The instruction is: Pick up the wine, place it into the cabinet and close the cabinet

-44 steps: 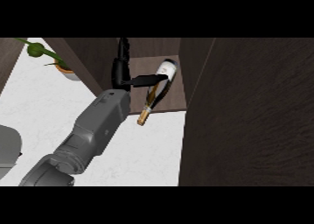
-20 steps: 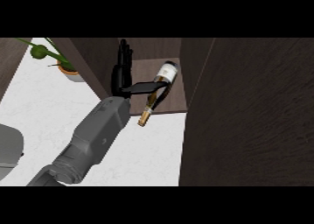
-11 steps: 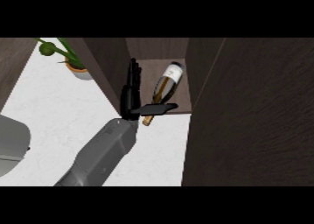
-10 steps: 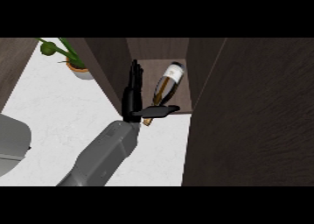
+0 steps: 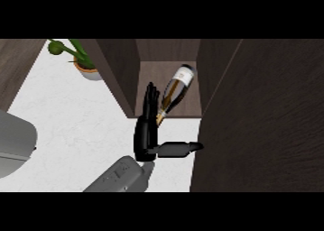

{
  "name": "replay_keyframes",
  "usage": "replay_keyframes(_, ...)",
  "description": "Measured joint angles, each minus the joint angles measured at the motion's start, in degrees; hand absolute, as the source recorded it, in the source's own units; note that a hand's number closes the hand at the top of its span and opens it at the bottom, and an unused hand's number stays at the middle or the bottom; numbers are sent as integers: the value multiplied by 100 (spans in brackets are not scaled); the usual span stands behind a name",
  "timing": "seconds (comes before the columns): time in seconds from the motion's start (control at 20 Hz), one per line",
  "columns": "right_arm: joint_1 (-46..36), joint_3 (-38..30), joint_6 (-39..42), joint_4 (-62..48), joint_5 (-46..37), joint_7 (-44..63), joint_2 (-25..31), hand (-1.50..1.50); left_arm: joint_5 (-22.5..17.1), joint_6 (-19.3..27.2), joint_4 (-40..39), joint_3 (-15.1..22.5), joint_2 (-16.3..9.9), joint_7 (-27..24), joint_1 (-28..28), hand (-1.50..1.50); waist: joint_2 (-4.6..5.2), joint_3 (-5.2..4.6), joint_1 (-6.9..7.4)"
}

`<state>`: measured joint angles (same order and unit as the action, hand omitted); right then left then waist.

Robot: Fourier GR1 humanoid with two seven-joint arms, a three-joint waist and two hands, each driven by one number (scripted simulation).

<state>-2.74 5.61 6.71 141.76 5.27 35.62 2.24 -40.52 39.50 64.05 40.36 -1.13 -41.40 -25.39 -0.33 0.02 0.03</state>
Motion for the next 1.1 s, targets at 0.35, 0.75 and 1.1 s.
replay_keyframes(0.35, -93, -67, -30, -19, -22, 20, 22, -150, 540, 502, 1496, 289, -321, 446, 942, -150, 12, 0, 12)
replay_keyframes(0.75, -124, -136, 78, -15, 48, 101, 78, -150, 1025, 801, 3164, 566, -931, 860, 1887, -150, 14, 0, 13)
replay_keyframes(1.1, -7, 21, 381, -43, 191, 272, 95, 150, 1146, 490, 4200, 760, -1686, 953, 2581, -150, 14, 2, 11)
